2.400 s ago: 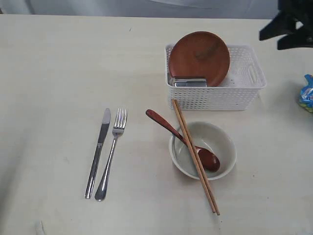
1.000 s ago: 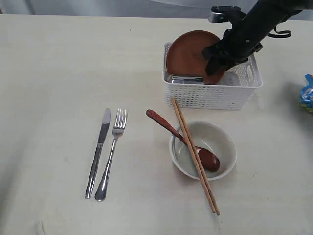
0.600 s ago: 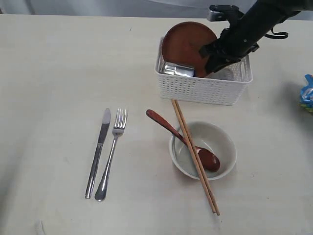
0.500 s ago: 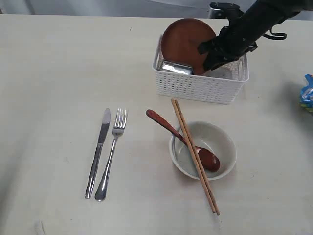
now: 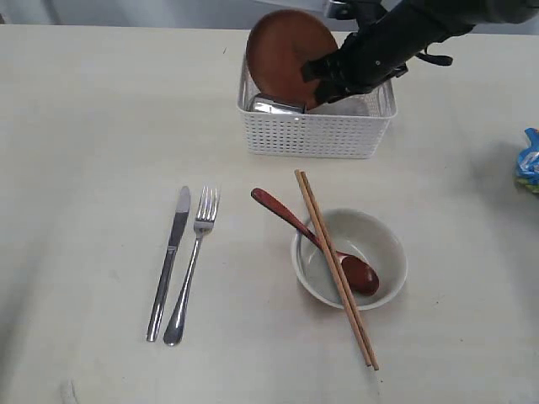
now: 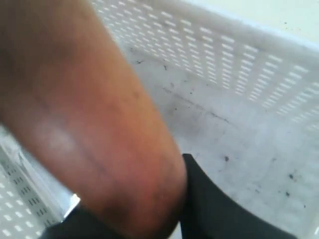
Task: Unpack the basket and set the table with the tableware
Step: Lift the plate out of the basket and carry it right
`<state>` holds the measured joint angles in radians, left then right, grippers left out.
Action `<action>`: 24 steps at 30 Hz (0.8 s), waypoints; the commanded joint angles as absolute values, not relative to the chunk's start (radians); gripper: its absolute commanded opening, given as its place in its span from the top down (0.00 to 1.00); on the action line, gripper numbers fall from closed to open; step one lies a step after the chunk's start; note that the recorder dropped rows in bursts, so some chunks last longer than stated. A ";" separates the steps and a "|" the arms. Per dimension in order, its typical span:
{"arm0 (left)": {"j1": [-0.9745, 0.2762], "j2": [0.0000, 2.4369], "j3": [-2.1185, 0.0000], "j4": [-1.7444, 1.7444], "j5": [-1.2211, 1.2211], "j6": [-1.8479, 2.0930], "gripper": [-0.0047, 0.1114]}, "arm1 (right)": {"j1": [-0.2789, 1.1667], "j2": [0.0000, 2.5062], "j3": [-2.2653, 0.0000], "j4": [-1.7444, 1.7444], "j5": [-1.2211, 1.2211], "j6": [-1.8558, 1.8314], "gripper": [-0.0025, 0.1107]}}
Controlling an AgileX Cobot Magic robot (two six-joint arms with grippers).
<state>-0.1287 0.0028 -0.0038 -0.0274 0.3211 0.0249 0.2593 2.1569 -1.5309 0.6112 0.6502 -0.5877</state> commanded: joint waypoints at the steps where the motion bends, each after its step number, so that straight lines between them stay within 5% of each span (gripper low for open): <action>1: -0.126 0.000 0.000 -0.030 0.320 0.031 0.96 | 0.252 2.135 -1.535 0.620 0.600 -0.561 0.98; 16: -0.126 0.000 0.000 -0.030 0.320 0.031 0.96 | 0.233 1.959 -1.535 0.388 0.625 -0.397 0.98; 24: -0.126 0.000 0.000 -0.023 0.320 0.029 0.96 | 0.044 1.869 -1.535 0.390 0.854 -0.326 0.98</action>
